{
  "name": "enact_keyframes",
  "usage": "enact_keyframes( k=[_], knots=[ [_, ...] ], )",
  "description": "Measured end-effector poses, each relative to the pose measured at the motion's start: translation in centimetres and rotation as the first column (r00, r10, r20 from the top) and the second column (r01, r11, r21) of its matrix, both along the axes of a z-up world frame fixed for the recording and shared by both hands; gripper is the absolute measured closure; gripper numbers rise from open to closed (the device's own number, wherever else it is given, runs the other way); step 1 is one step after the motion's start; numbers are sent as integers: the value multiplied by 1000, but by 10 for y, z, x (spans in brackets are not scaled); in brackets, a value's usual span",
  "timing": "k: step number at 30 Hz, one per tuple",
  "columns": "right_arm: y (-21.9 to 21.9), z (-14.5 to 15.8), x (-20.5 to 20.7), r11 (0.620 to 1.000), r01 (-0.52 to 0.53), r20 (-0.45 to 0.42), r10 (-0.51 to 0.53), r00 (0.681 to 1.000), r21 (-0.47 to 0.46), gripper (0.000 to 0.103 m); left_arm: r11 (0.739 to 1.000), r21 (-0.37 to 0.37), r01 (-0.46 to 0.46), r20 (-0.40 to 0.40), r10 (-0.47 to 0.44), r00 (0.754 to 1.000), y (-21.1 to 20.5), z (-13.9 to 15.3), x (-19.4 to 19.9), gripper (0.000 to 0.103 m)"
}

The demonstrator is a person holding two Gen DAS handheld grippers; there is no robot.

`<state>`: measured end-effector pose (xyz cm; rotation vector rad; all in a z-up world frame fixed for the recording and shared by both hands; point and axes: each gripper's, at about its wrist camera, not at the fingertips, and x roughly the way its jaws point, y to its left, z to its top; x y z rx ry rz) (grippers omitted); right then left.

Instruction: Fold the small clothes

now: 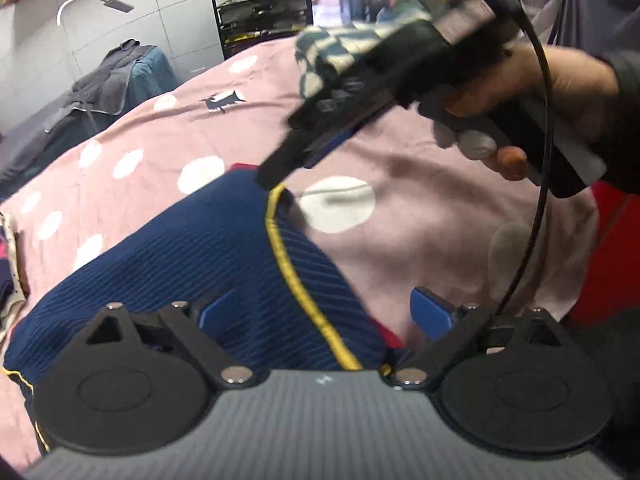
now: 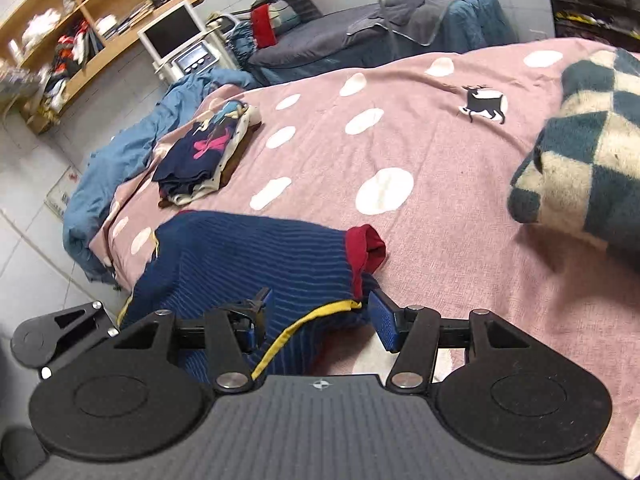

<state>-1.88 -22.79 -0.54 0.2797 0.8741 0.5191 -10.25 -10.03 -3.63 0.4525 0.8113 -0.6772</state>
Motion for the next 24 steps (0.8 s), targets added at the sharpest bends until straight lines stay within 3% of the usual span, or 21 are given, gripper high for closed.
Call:
enact_keyframes(
  k=[4, 6, 7, 9, 12, 16, 19, 22, 24],
  knots=[
    [-1, -4, -4, 999, -17, -1, 17, 1000, 33, 13, 998, 65, -23, -45, 26, 999, -18, -18, -6, 19],
    [-2, -4, -2, 999, -13, 7, 13, 1000, 39, 13, 988, 126, -91, -35, 96, 995, -25, -33, 3, 47],
    [-3, -4, -1, 999, -12, 13, 12, 1000, 36, 13, 984, 130, -118, -56, 126, 990, -24, -38, 7, 52],
    [-5, -6, 5, 999, -16, 12, 16, 1000, 39, 11, 982, 138, -132, -63, 141, 988, -24, -43, 9, 54],
    [-6, -11, 13, 999, -2, -8, 3, 1000, 49, 11, 969, 226, -104, 3, 106, 994, -40, -48, -3, 55],
    [-14, -18, 21, 996, 34, -44, -30, 999, 77, 8, 958, 266, -103, 27, 100, 995, -47, -49, -9, 55],
    [-17, -24, 27, 992, 42, -78, -33, 996, 115, 8, 960, 261, -97, 19, 96, 995, -47, -51, -9, 57],
    [-18, -36, 34, 986, 71, -134, -51, 990, 154, 8, 975, 182, -126, -34, 134, 990, -31, -46, 0, 63],
    [-19, -42, 37, 977, 84, -163, -52, 985, 195, 8, 979, 132, -154, -75, 165, 983, -18, -42, 6, 72]
  ],
)
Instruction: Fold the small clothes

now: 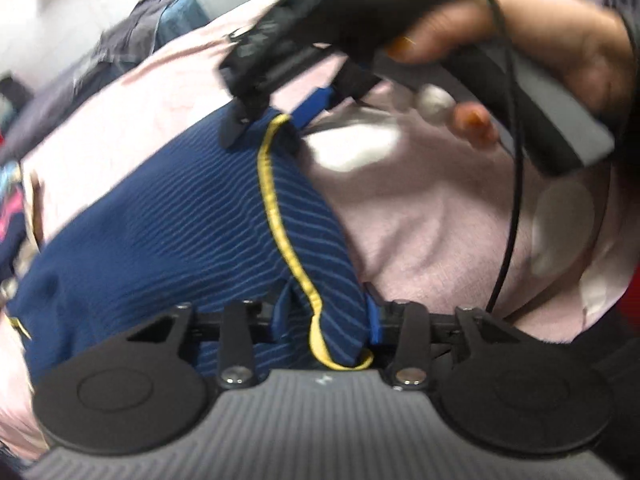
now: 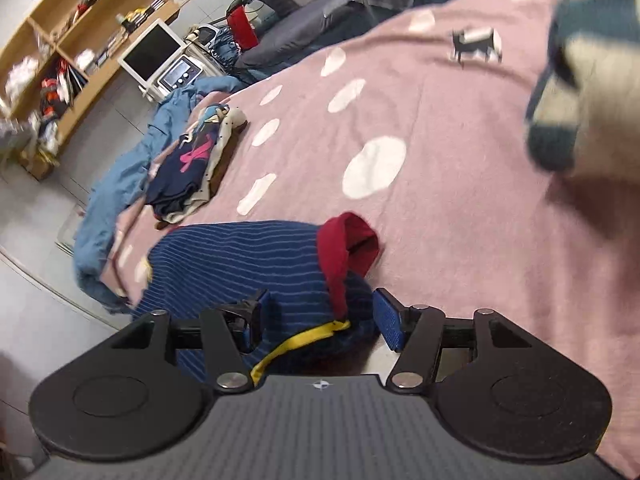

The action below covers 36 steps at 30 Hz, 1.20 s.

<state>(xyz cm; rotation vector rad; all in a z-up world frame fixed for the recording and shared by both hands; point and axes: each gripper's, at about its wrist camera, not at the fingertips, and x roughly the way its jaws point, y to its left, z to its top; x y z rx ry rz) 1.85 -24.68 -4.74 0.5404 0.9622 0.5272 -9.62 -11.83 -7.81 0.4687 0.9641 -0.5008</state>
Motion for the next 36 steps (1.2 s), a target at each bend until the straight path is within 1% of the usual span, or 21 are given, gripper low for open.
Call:
enact_keyframes(
  k=[2, 3, 4, 5, 7, 8, 10, 11, 14, 16, 18, 20, 21, 25, 27, 28, 29, 30, 31, 34, 36],
  knots=[
    [0, -3, 2, 1000, 17, -7, -17, 1000, 25, 11, 999, -41, -14, -11, 13, 1000, 10, 3, 3, 76],
    [1, -4, 4, 1000, 17, -11, -16, 1000, 22, 30, 998, -57, -16, -12, 15, 1000, 13, 3, 3, 78],
    [3, -5, 5, 1000, 12, -18, -12, 1000, 10, 55, 997, -72, -17, -12, 16, 1000, 16, 5, 0, 79],
    [5, -6, 7, 1000, 4, -26, -4, 1000, 9, 59, 996, -91, -21, -16, 20, 1000, 20, 5, 0, 81],
    [6, -2, 5, 1000, 14, -33, -13, 999, 18, 71, 989, -142, -38, -38, 33, 999, 32, 8, 2, 82],
    [5, 3, 5, 1000, 8, -29, -7, 1000, 23, 73, 983, -177, -52, -54, 43, 998, 38, 11, 4, 84],
    [6, 17, 5, 999, 2, -19, -2, 1000, 34, 76, 964, -252, -88, -89, 68, 994, 57, 18, 6, 84],
    [8, 24, 5, 999, -1, -21, 2, 1000, 43, 76, 946, -304, -116, -111, 86, 990, 70, 22, 7, 84],
    [24, 46, 9, 995, -30, -30, 33, 999, 91, 77, 897, -395, -198, -156, 146, 977, 114, 36, 9, 85],
    [46, 60, 16, 988, -61, -30, 66, 997, 141, 77, 866, -432, -251, -164, 199, 966, 146, 45, 6, 85],
    [76, 70, 27, 973, -100, -45, 111, 993, 206, 77, 831, -458, -317, -165, 271, 948, 181, 53, 1, 85],
    [113, 76, 39, 962, -152, -47, 167, 985, 226, 77, 800, -462, -383, -158, 351, 923, 217, 60, -4, 85],
    [134, 79, 45, 963, -177, -36, 187, 982, 203, 77, 786, -459, -413, -151, 390, 909, 233, 62, -5, 85],
    [208, 73, 61, 959, -245, -23, 251, 968, 145, 77, 719, -426, -550, -151, 542, 827, 296, 55, -5, 85],
    [238, 68, 67, 956, -274, -13, 277, 961, 102, 77, 681, -421, -599, -159, 595, 788, 322, 48, -3, 85],
    [251, 65, 70, 954, -288, -14, 290, 957, 85, 77, 670, -413, -617, -164, 612, 774, 333, 43, -2, 86],
    [258, 61, 73, 953, -292, -28, 294, 955, 78, 77, 664, -392, -637, -160, 632, 758, 340, 39, 2, 88],
    [263, 55, 76, 953, -295, -41, 298, 954, 65, 77, 663, -373, -649, -154, 645, 749, 346, 36, 4, 89],
    [269, 51, 78, 953, -300, -46, 302, 952, 40, 77, 661, -363, -656, -154, 652, 742, 348, 31, 8, 89],
    [283, 40, 79, 948, -315, -34, 313, 949, -47, 77, 643, -356, -678, -173, 667, 724, 359, 17, 14, 89],
    [288, 34, 80, 947, -316, -41, 314, 949, -63, 77, 640, -344, -687, -175, 676, 716, 363, 13, 11, 89]
  ],
)
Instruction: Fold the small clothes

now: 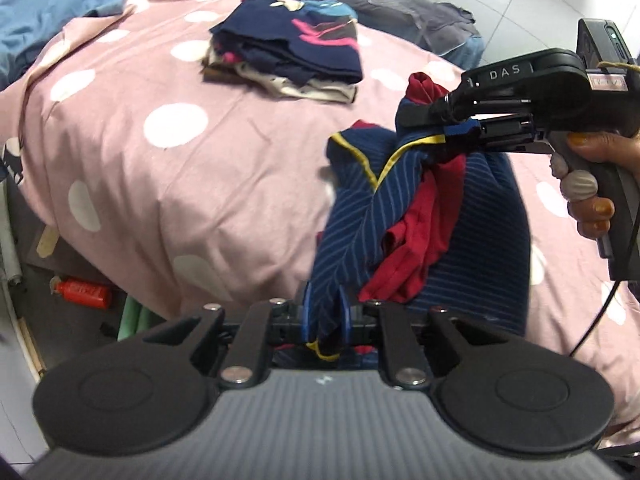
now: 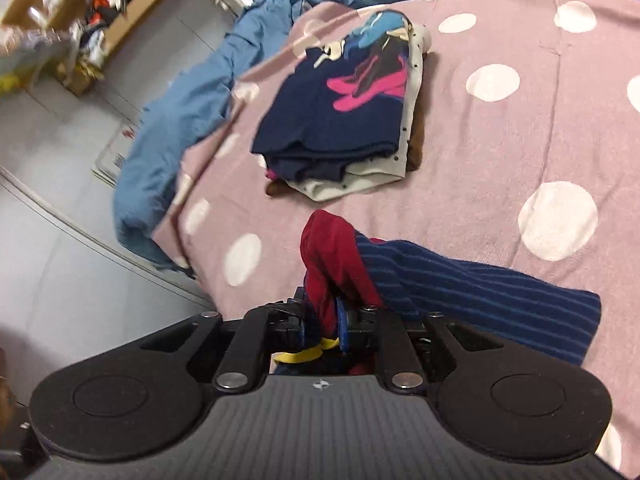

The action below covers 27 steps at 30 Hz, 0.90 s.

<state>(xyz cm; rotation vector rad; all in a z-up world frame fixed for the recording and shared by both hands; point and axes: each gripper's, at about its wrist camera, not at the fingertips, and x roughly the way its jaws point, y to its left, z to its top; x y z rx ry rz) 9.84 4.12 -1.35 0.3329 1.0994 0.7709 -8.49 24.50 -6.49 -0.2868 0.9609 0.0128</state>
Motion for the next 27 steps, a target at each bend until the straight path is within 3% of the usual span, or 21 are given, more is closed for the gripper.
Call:
enact_keyframes(
  k=[5, 9, 11, 12, 13, 14, 15, 16, 18, 20, 23, 27],
  knots=[
    [15, -11, 4, 999, 3, -8, -3, 1000, -35, 75, 1000, 26, 5, -23, -5, 1000, -3, -8, 6, 89],
    [25, -18, 4, 999, -2, 3, 2, 1000, -42, 62, 999, 51, 2, -30, -1, 1000, -4, -11, 11, 87],
    [22, -15, 3, 1000, -10, 14, 10, 1000, -12, 50, 998, 58, 1, -35, 1, 999, -4, -11, 10, 84],
    [18, -10, 1, 1000, -19, 30, 18, 999, 12, 37, 998, 61, -3, -35, 5, 999, -4, -10, 10, 73],
    [12, -2, -2, 999, -24, 63, 21, 998, 38, 28, 998, 66, -11, -32, 13, 999, -3, -7, 8, 52],
    [4, 7, -6, 998, -25, 111, 18, 994, 62, 21, 997, 68, -20, -19, 21, 1000, -1, -4, 6, 40],
    [-7, 18, -11, 996, -28, 168, 13, 986, 87, 0, 998, 60, -33, 7, 33, 999, 2, 1, 2, 21],
    [-20, 30, -19, 993, -28, 229, 1, 973, 114, 0, 998, 42, -46, 43, 44, 998, 7, 5, -3, 11],
    [-47, 46, -32, 991, -2, 329, -41, 943, 131, 0, 999, -17, -43, 107, 44, 993, 19, 12, -10, 3],
    [-72, 52, -39, 994, 12, 375, -53, 926, 111, 0, 997, -72, -14, 134, 23, 991, 27, 12, -12, 3],
    [-108, 38, -40, 996, 46, 324, -67, 944, 73, 0, 990, -101, 95, 159, -78, 984, 24, 3, -4, 3],
    [-144, -1, -42, 986, 127, 178, -145, 973, 110, 0, 968, -132, 216, 151, -195, 969, 8, -20, 11, 3]
  ],
)
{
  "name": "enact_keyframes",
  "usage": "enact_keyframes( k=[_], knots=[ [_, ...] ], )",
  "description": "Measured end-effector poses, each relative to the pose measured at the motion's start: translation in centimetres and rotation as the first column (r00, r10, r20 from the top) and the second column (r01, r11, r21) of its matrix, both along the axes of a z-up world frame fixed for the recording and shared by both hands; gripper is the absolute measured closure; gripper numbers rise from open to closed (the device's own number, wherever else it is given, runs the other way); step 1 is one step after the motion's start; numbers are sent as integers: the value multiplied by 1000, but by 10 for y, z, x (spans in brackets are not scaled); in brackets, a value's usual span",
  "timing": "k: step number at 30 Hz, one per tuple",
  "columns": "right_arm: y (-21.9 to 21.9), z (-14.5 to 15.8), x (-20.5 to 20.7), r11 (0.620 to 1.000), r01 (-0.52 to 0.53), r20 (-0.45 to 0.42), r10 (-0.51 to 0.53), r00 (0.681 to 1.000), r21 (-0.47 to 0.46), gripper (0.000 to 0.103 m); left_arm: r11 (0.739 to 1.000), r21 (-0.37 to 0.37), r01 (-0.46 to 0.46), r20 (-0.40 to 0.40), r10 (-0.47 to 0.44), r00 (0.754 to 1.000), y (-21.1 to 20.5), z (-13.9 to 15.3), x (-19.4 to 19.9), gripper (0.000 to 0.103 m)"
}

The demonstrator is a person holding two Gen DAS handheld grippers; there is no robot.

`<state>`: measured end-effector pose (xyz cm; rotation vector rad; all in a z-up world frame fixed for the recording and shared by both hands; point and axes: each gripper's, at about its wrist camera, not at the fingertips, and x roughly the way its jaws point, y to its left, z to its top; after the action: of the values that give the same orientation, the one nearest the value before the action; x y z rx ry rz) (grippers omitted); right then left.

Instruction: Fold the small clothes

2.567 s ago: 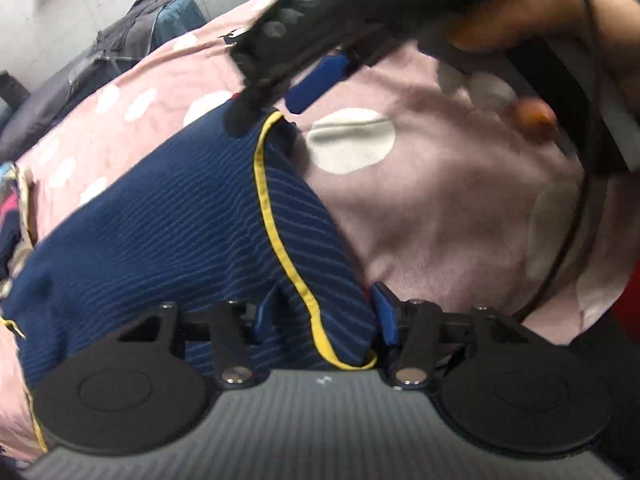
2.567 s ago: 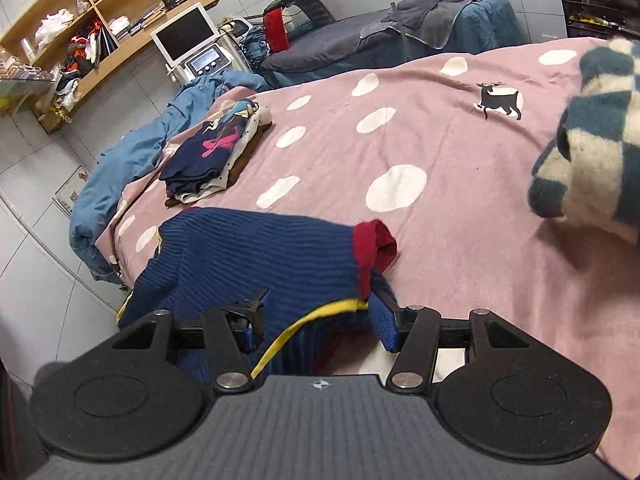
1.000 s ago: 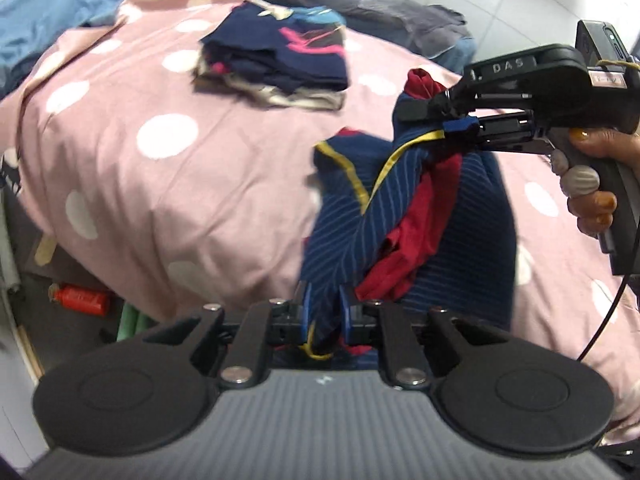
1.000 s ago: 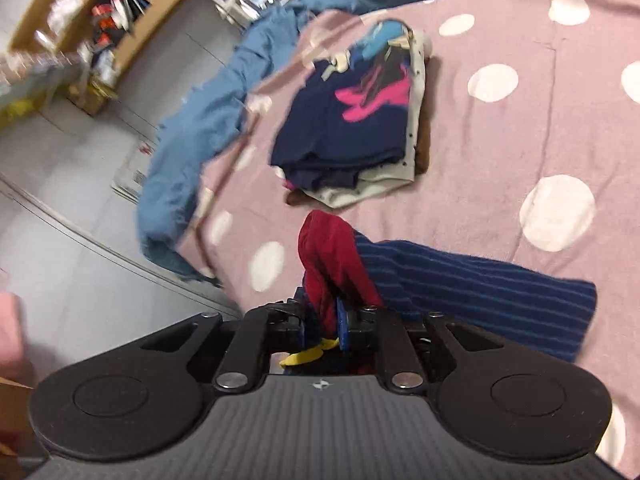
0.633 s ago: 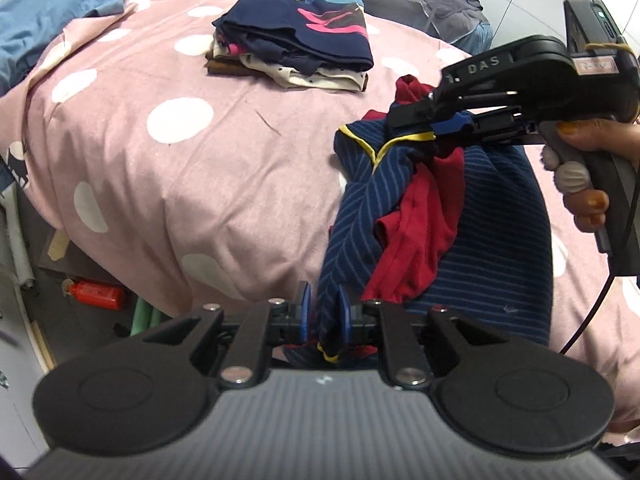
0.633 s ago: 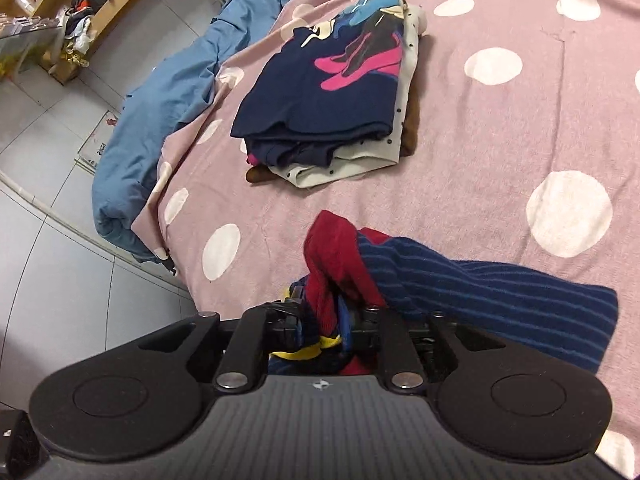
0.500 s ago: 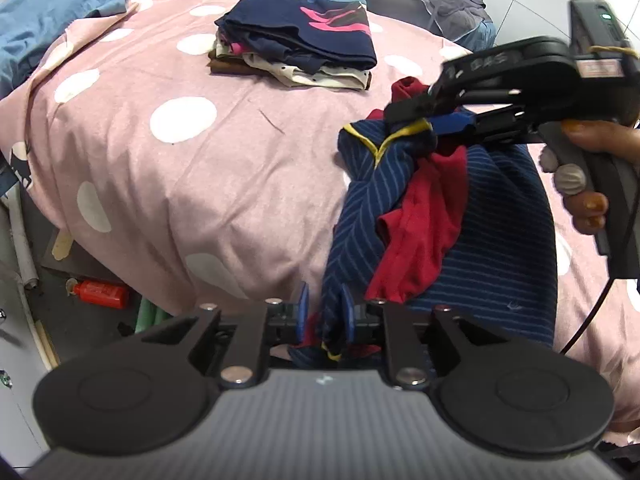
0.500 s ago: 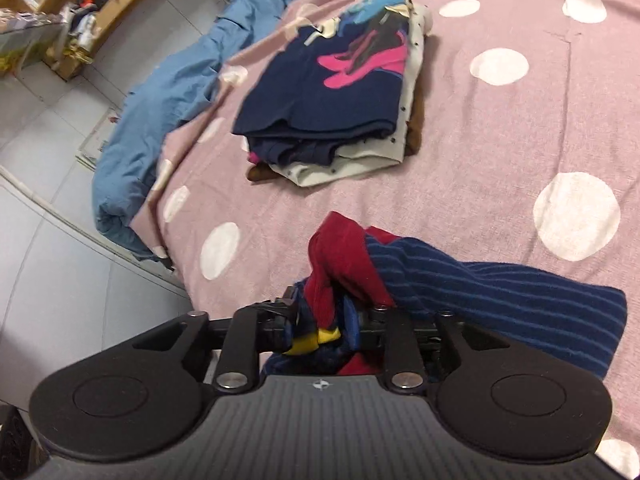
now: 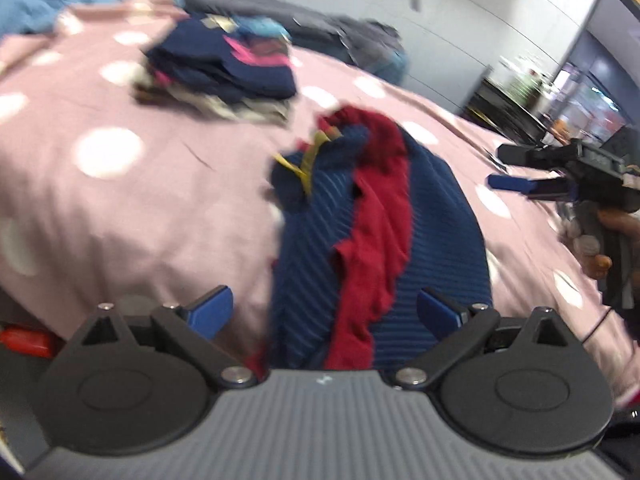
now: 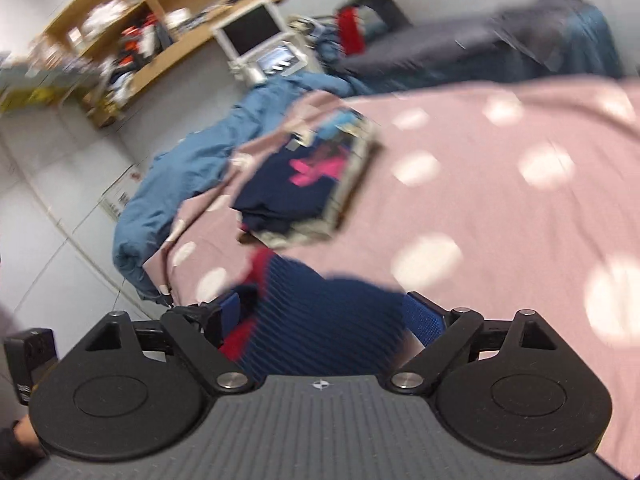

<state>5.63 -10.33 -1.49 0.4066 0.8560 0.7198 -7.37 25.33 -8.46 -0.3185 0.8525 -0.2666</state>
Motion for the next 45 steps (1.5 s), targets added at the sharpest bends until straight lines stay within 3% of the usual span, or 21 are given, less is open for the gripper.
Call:
enact_keyframes(
  k=[4, 5, 9, 14, 16, 17, 18, 20, 21, 22, 24, 27, 31, 37, 40, 45],
  knots=[
    [-6, -28, -7, 994, 9, -118, 4, 993, 113, 0, 999, 42, 20, -7, -19, 1000, -10, -18, 9, 3],
    [-4, -34, -7, 991, 13, -136, 5, 991, 131, 0, 999, 19, 28, -4, -28, 1000, -8, -23, 11, 3],
    [6, -49, -7, 989, 4, -182, 23, 983, 146, 0, 976, -208, 56, -41, -66, 997, 9, -50, 15, 5],
    [24, -58, -2, 982, -43, -164, 73, 984, 182, 0, 939, -342, 45, 2, -47, 999, 27, -67, 10, 7],
    [29, -59, 0, 982, -44, -154, 73, 985, 182, 0, 943, -333, 25, -12, -31, 999, 29, -67, 8, 20],
    [33, -59, 0, 983, -42, -148, 69, 987, 179, 0, 948, -318, 19, -24, -28, 999, 29, -64, 5, 35],
    [36, -59, 0, 984, -39, -142, 64, 988, 176, 0, 945, -326, 13, -34, -25, 999, 28, -63, 3, 42],
    [36, -59, -1, 985, -27, -131, 50, 990, 173, 0, 932, -362, -12, -54, -8, 999, 29, -69, 1, 47],
    [35, -60, -2, 986, -13, -128, 35, 991, 166, 4, 933, -359, -17, -48, 0, 999, 30, -70, -1, 50],
    [33, -61, -2, 987, -2, -131, 23, 991, 162, 34, 936, -351, -27, -51, 10, 999, 28, -69, -1, 56],
    [27, -63, -5, 984, 24, -147, 2, 989, 176, 38, 936, -350, -34, -57, 15, 998, 23, -62, -4, 63],
    [27, -59, -8, 987, 35, -127, -15, 992, 159, 43, 950, -311, -24, -43, 11, 999, 14, -55, -3, 66],
    [33, -32, -16, 991, 25, -57, -17, 998, 132, 49, 958, -286, -4, -21, -2, 1000, 10, -35, -4, 70],
    [-2, 50, -21, 994, 46, 67, -53, 996, 102, 50, 965, -220, 145, 120, -121, 985, -33, 41, 10, 70],
    [-58, 93, -18, 988, 112, 115, -124, 986, 107, 50, 938, -237, 255, 190, -213, 958, -73, 73, 36, 70],
    [-178, 154, -19, 952, 305, 166, -306, 937, 35, 50, 852, -257, 456, 249, -398, 883, -186, 116, 99, 70]
  ],
)
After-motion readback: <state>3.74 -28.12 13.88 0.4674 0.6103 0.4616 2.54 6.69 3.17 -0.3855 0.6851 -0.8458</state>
